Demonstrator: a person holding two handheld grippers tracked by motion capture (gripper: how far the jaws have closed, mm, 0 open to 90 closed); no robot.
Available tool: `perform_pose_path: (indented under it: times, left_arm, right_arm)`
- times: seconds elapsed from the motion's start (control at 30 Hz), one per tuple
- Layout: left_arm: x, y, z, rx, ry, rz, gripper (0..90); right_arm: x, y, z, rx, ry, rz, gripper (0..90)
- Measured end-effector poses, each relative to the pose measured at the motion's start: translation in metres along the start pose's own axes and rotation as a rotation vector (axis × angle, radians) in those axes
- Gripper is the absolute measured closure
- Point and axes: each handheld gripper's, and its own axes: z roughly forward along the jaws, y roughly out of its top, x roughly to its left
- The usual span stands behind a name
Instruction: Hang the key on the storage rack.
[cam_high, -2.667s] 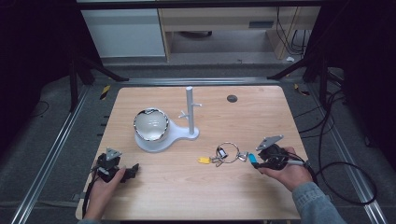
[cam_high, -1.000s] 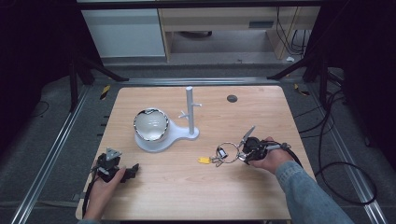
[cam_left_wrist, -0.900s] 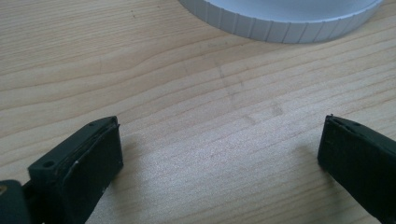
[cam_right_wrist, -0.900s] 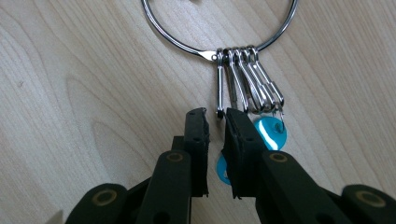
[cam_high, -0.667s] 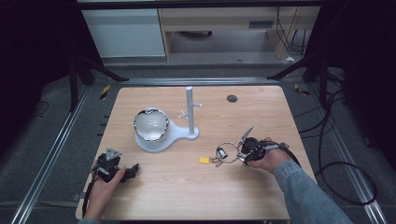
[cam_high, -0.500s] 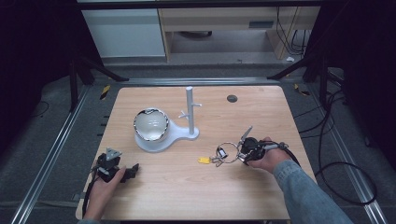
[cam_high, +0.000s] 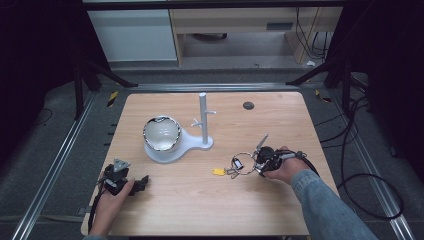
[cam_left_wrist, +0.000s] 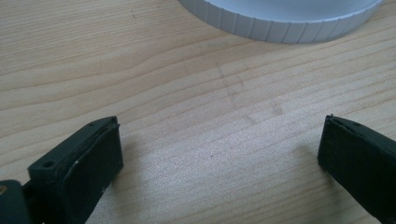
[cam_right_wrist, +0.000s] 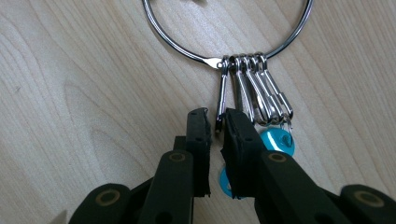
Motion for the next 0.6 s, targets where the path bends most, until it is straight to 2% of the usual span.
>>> perform_pose_path:
  times: [0.53, 0.6]
  left_arm:
    - [-0.0001, 0.0000, 0.0000, 0.000, -0.001, -0.001, 0.0]
    - [0.0000, 0.0000, 0.0000, 0.000, 0.000, 0.000, 0.0]
  right_arm:
    - [0.0006, 0.0062, 0.0019, 0.019, 0.020, 0.015, 81.8]
    - [0.0000, 0.0070, 0.0020, 0.026, 0.017, 0.006, 82.3]
